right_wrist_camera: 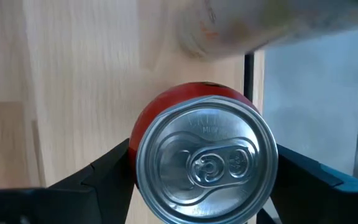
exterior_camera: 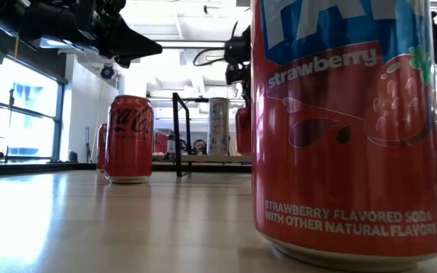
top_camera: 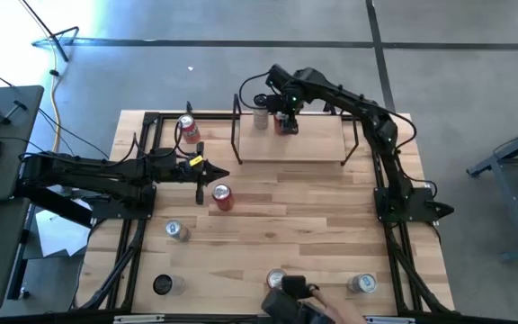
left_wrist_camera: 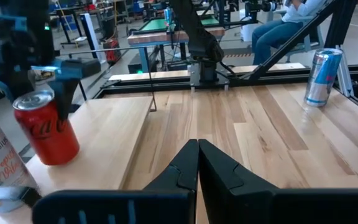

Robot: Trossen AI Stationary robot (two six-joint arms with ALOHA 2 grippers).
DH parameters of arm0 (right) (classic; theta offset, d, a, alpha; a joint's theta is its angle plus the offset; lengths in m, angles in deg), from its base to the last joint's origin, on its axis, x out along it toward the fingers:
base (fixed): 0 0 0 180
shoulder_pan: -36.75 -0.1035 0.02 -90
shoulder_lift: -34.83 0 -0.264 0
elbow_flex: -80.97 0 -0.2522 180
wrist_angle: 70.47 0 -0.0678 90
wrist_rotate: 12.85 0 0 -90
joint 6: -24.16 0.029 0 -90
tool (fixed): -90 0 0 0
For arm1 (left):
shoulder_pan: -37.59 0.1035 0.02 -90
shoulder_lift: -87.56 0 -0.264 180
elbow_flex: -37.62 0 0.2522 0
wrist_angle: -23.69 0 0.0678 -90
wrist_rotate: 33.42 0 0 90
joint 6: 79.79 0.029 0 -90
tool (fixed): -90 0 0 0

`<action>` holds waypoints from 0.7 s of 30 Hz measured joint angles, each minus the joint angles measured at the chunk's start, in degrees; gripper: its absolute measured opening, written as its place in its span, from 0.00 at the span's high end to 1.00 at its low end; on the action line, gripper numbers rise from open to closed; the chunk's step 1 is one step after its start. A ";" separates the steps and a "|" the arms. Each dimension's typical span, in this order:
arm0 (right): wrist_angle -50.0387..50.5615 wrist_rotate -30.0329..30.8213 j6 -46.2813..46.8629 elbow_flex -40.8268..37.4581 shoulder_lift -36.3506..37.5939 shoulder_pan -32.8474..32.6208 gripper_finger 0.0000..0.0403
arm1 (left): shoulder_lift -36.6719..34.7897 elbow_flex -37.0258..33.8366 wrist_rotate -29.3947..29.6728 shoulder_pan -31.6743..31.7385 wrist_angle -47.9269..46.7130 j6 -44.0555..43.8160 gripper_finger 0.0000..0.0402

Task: Place canned beverage on shelf
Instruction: Put the right red soda can on the shelf

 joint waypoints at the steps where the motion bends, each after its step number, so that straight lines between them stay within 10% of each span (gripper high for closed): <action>1: -0.09 -0.29 -0.35 -0.21 0.09 0.00 0.29 | 0.02 0.00 0.00 0.00 0.00 -0.04 0.99; 21: 4.48 6.36 2.87 3.09 0.41 -1.95 0.17 | 0.00 0.00 0.00 -0.04 0.15 -0.55 0.99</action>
